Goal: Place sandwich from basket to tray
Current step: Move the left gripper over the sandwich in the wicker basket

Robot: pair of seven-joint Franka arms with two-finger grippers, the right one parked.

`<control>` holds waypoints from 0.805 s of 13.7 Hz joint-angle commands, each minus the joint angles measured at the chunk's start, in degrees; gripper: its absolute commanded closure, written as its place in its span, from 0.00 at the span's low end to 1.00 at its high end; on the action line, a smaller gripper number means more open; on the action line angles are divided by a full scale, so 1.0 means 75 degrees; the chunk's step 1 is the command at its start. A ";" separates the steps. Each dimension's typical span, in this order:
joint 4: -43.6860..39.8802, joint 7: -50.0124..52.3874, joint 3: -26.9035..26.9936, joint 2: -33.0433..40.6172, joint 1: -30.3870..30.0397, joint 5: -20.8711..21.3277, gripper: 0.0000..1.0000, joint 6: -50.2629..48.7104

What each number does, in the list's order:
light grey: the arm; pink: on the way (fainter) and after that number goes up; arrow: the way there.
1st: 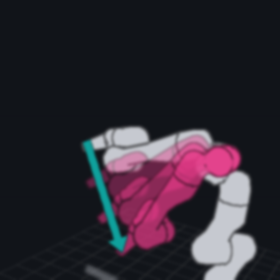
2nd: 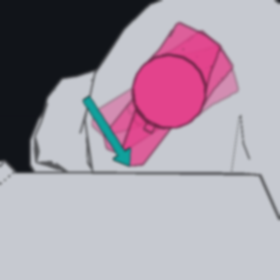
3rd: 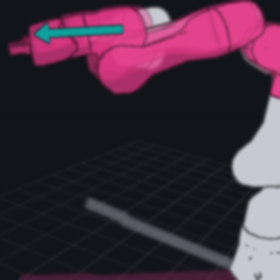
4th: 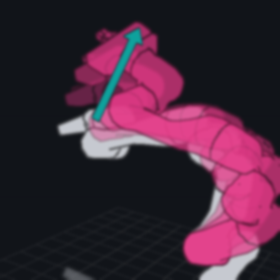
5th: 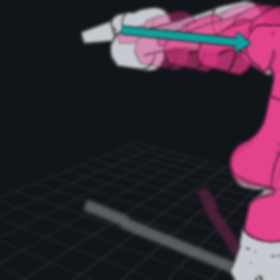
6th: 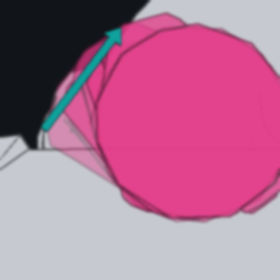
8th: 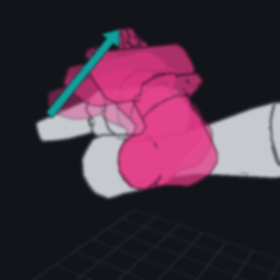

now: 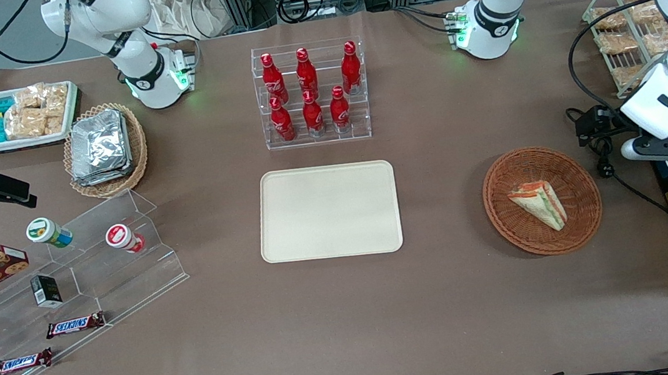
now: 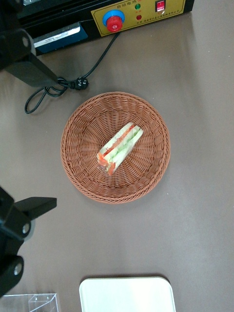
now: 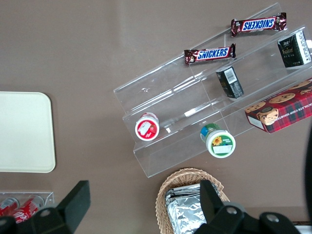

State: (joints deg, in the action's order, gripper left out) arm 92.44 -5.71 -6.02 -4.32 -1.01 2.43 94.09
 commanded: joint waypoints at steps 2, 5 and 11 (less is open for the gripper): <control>-0.0208 0.0117 -0.0029 -0.0091 -0.0018 -0.0077 0.00 -0.0158; -0.0466 0.0582 -0.0064 -0.0372 0.0029 -0.0042 0.00 -0.0368; 0.1416 0.4060 -0.0205 -0.0139 0.0006 -0.0370 0.00 0.1781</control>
State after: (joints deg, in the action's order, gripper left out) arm 95.97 17.35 -7.16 -8.20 -0.74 0.67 101.09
